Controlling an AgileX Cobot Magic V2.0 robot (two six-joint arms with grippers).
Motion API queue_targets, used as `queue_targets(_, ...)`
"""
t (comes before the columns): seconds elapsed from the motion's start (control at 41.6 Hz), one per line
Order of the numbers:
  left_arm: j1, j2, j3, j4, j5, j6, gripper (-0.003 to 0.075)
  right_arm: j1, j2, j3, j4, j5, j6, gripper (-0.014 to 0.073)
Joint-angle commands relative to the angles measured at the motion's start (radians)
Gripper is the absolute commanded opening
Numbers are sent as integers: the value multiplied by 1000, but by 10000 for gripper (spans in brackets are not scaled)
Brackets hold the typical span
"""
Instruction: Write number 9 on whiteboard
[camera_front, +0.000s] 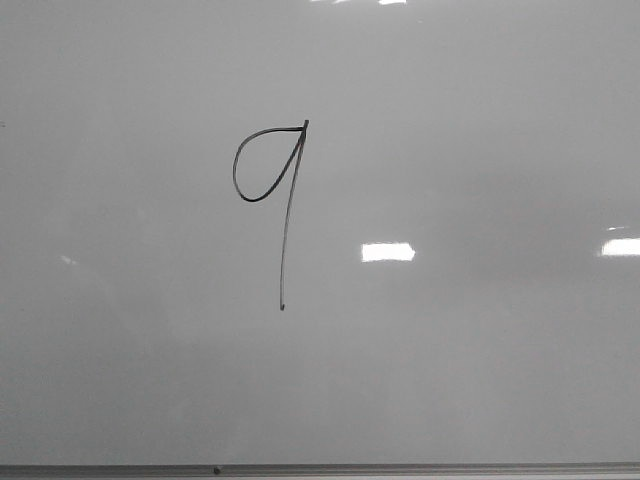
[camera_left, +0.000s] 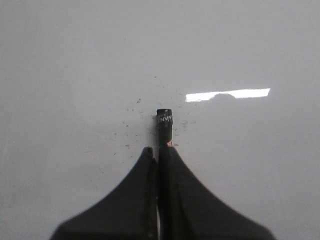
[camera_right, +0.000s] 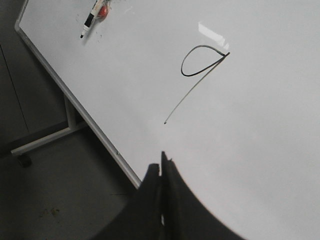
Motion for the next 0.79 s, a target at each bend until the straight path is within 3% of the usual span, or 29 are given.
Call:
queue_targets(0.0,8,-94,62,0,-95,-23,-19,-7,2,-24,48,-39,-3,-69)
queue_targets(0.192,39,-265,197,-34,-95,-23,-19,-7,2,-24,48,-39,-3,-69)
queue_targets(0.769,41,-259,269,-43,-184,-23,-19,-7,2,-24,48,-34,-3,-69)
